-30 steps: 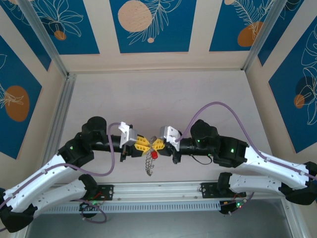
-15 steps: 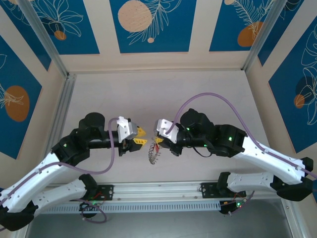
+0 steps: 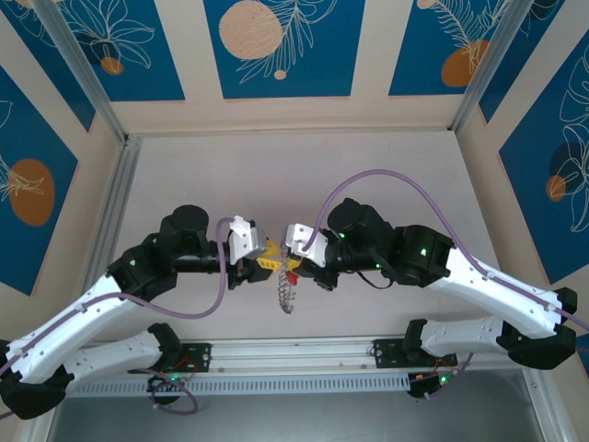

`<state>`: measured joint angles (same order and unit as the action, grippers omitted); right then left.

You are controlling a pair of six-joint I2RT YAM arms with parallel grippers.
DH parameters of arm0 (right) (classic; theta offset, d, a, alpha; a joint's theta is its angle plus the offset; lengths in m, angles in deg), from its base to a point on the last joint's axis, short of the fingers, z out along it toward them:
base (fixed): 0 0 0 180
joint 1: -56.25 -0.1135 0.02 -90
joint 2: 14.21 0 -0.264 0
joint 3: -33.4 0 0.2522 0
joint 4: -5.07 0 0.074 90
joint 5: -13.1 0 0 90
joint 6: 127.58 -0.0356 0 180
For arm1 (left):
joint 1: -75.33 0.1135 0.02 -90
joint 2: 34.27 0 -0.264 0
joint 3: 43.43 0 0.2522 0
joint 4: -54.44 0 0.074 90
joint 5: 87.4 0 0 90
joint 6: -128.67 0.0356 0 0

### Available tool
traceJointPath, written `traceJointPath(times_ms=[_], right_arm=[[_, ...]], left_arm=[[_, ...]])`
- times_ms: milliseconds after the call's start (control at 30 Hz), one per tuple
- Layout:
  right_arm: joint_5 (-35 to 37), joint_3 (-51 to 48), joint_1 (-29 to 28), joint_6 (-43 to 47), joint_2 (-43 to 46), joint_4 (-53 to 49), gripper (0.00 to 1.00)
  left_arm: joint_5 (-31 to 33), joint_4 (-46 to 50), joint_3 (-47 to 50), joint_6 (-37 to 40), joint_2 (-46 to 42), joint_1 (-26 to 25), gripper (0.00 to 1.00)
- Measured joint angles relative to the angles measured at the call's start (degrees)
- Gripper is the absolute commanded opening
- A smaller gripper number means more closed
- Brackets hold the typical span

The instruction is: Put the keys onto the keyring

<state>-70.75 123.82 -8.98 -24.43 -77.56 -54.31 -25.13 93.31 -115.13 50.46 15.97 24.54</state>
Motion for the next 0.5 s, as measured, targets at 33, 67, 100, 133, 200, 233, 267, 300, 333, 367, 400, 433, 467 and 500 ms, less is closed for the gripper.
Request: traceJointPath(times_ms=[33, 67, 100, 133, 200, 233, 267, 300, 333, 367, 400, 433, 467, 500], right_arm=[[-0.2, 0.1, 0.0, 0.0, -0.1, -0.1, 0.0], [-0.4, 0.2, 0.0, 0.0, -0.3, -0.1, 0.0], [-0.5, 0.2, 0.0, 0.1, -0.5, -0.1, 0.0], [-0.6, 0.2, 0.0, 0.2, -0.7, -0.1, 0.0], [-0.6, 0.2, -0.1, 0.2, -1.0, -0.2, 0.0], [-0.6, 0.2, 0.0, 0.2, -1.1, -0.3, 0.0], [-0.6, 0.2, 0.0, 0.2, -1.1, -0.3, 0.0], [-0.6, 0.2, 0.0, 0.2, -1.1, -0.3, 0.0], [-0.5, 0.2, 0.0, 0.2, -1.1, -0.2, 0.0], [-0.4, 0.2, 0.0, 0.2, -1.1, -0.3, 0.0], [-0.4, 0.2, 0.0, 0.2, -1.1, -0.3, 0.0], [-0.5, 0.2, 0.0, 0.2, -1.1, -0.3, 0.0], [-0.5, 0.2, 0.0, 0.2, -1.1, -0.3, 0.0], [-0.5, 0.2, 0.0, 0.2, -1.1, -0.3, 0.0]], left_arm=[[-0.2, 0.0, 0.0, 0.2, 0.2, 0.0, 0.27], [-0.3, 0.0, 0.0, 0.3, 0.4, -0.1, 0.27], [-0.3, 0.0, 0.0, 0.4, 0.6, -0.2, 0.25], [-0.3, 0.0, 0.0, 0.5, 0.9, -0.2, 0.24], [-0.3, 0.2, 0.0, 0.8, 1.2, -0.4, 0.22], [-0.3, 0.3, 0.0, 0.8, 1.3, -0.4, 0.21], [-0.3, 0.4, 0.0, 0.8, 1.3, -0.4, 0.15], [-0.3, 0.5, 0.0, 0.8, 1.3, -0.5, 0.04], [-0.7, 0.5, 0.0, 1.2, 1.3, -0.6, 0.0], [-0.9, 0.7, 0.0, 1.7, 1.3, -0.8, 0.0], [-0.9, 0.9, 0.0, 1.6, 1.3, -1.0, 0.0], [-0.9, 0.9, 0.0, 1.8, 1.3, -1.0, 0.0], [-0.9, 0.9, 0.0, 1.9, 1.2, -1.0, 0.0], [-0.9, 0.9, 0.0, 1.9, 1.2, -1.0, 0.0]])
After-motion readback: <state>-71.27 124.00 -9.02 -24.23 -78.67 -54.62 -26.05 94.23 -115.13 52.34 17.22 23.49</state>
